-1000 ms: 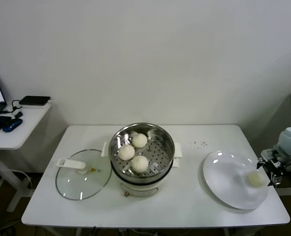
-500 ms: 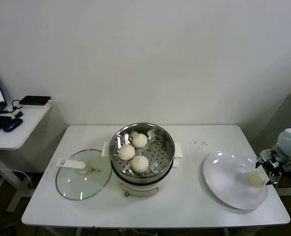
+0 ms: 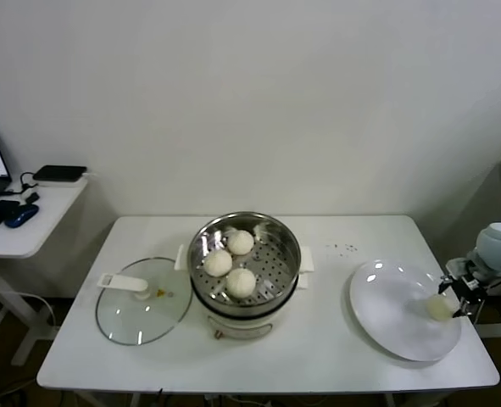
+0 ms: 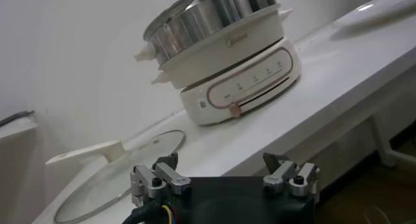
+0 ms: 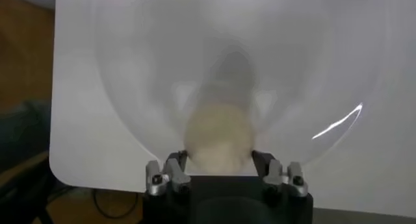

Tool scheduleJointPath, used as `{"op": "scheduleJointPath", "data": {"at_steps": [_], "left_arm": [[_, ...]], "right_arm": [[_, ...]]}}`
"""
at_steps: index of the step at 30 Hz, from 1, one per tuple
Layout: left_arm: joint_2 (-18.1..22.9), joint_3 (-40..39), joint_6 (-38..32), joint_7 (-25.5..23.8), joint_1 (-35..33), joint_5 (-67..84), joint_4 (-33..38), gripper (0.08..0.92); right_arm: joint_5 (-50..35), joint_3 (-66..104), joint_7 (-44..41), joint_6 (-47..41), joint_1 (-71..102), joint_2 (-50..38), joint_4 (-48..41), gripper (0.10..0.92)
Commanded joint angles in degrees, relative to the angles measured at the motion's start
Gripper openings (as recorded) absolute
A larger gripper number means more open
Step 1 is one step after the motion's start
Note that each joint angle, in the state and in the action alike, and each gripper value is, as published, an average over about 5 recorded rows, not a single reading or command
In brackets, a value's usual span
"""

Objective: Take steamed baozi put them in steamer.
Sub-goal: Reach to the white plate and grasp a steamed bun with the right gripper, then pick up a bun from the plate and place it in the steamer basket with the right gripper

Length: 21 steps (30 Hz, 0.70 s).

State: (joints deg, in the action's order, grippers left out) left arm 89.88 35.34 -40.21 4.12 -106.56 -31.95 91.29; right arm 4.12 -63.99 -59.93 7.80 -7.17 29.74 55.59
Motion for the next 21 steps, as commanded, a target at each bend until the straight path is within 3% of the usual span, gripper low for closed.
{"op": "scheduleJointPath", "data": {"at_steps": [1,10,21], "left_arm": [[-0.1,-0.01,0.0,0.02,-0.14,-0.08,0.11,0.823],[-0.23,-0.05,0.01,0.01,-0.22,-0.14,0.4,0.823],[-0.47,-0.28,-0.24,0.04,-0.27,-0.4,0.6,0.823]], "right_arm": [[-0.67,0.26,-0.1,0.06,0.3,0.15,0.2,0.671],[-6.15,-6.36,-1.21,-0.77,-6.83,-1.18,3.75,0.627],[-23.82,-29.21,-1.25,-5.91,-32.01,0.06,12.7,0.601]]}}
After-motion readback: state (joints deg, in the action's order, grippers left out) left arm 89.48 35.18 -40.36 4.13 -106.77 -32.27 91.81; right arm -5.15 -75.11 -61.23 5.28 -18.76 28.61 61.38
